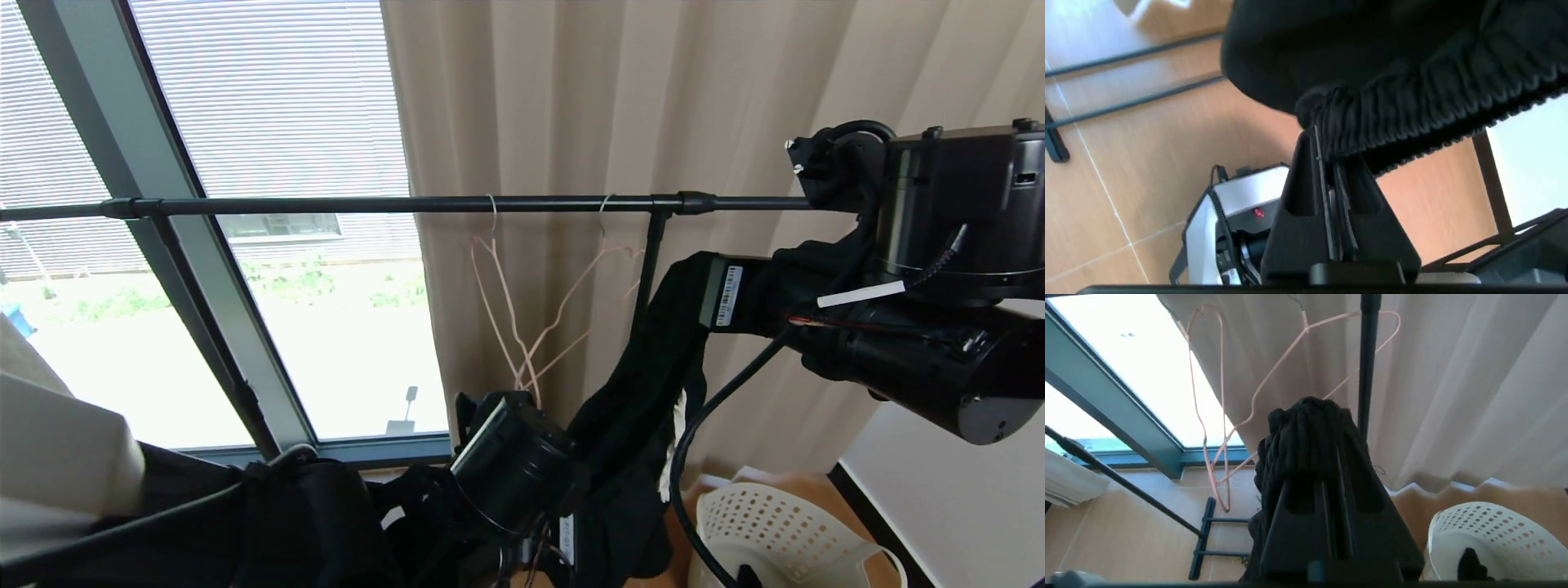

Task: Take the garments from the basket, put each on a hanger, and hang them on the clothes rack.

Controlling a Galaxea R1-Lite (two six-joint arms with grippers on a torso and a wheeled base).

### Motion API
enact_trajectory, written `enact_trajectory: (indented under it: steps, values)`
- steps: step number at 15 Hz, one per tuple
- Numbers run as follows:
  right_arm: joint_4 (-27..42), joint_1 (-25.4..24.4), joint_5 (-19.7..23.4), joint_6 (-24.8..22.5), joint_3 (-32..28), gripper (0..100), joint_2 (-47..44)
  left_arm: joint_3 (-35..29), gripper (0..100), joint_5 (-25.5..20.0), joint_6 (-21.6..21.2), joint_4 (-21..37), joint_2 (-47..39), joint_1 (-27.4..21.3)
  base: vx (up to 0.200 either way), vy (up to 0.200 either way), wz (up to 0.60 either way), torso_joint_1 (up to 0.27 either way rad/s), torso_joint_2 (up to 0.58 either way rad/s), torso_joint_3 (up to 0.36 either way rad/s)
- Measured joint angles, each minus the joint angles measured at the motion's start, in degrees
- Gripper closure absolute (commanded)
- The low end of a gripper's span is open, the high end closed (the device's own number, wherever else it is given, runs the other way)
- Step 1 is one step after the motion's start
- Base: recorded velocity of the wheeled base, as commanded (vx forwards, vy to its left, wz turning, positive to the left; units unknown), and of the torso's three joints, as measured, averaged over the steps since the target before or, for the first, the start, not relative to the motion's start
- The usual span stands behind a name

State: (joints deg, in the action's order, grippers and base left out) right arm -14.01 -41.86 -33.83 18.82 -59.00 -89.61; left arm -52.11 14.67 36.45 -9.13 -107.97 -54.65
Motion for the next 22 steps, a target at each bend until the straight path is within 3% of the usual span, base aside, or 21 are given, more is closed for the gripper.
enact_trajectory:
  steps: [4, 6, 8, 11, 15, 19, 22]
  values:
    - [0.5, 0.5, -2.9, -11.8, 3.9, 100, 1.4, 1.5, 100, -0.5, -10.0, 3.1, 6.7, 6.7, 0.000, 0.000, 0.00, 0.000, 0.00, 0.000]
    - [2.8, -0.3, -3.2, -17.2, 7.9, 100, 3.8, 1.5, 100, -1.4, -12.3, 3.7, 8.4, 9.9, 0.000, 0.000, 0.00, 0.000, 0.00, 0.000]
    - [8.1, -0.9, -3.2, -19.3, 10.2, 100, 6.1, 1.4, 100, -3.1, -14.1, 3.8, 9.4, 12.0, 0.000, 0.000, 0.00, 0.000, 0.00, 0.000]
    - [12.9, -3.0, -3.0, -19.9, 12.0, 100, 7.8, 1.4, 100, -7.0, -19.1, 3.9, 11.2, 14.2, 0.000, 0.000, 0.00, 0.000, 0.00, 0.000]
    - [12.8, -4.3, -2.9, -17.2, 12.2, 100, 5.5, 2.5, 100, -11.3, -31.4, 8.4, 16.1, 18.1, 0.000, 0.000, 0.00, 0.000, 0.00, 0.000]
    - [13.0, -4.6, -2.9, -14.4, 10.2, 100, 3.1, 3.4, 100, -12.3, -33.6, 11.1, 19.8, 20.8, 0.000, 0.000, 0.00, 0.000, 0.00, 0.000]
    - [13.0, -2.2, -2.9, -14.4, 9.0, 100, 2.0, 5.1, 100, -12.6, -35.5, 11.1, 21.7, 23.8, 0.000, 0.000, 0.00, 0.000, 0.00, 0.000]
